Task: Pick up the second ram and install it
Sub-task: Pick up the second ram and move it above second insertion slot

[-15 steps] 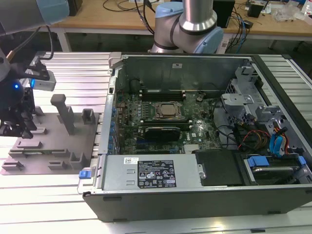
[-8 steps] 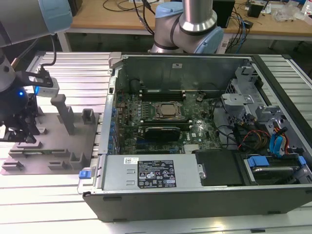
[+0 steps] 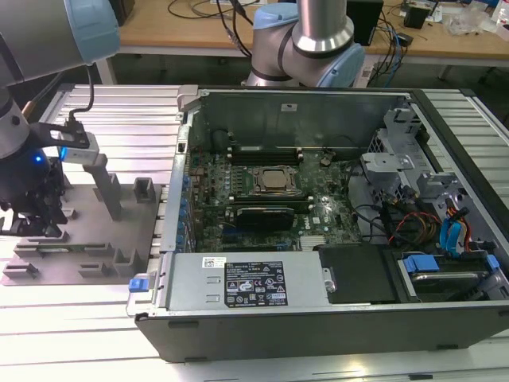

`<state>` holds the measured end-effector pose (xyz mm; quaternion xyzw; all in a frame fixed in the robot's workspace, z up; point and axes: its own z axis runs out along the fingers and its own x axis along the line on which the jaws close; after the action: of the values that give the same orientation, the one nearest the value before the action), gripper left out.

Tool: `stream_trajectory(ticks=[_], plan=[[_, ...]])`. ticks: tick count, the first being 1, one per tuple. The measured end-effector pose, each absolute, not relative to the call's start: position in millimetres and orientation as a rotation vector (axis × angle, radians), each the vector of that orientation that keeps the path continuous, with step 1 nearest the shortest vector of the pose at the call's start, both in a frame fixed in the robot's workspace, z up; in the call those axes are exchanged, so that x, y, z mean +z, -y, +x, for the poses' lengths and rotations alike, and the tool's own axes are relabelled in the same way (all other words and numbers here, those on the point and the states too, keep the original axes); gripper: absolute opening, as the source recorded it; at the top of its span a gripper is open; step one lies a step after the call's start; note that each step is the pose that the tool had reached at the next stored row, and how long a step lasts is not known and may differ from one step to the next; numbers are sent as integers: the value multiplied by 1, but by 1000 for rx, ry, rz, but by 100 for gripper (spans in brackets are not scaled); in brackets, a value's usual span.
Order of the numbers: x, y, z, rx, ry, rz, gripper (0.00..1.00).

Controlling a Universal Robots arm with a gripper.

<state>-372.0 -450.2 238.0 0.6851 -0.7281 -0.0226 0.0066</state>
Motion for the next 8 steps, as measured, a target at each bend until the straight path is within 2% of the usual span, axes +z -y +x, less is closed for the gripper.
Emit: stream_trajectory(ticks=[8], plan=[[228,453,-372,-71,2278,2144,28]])
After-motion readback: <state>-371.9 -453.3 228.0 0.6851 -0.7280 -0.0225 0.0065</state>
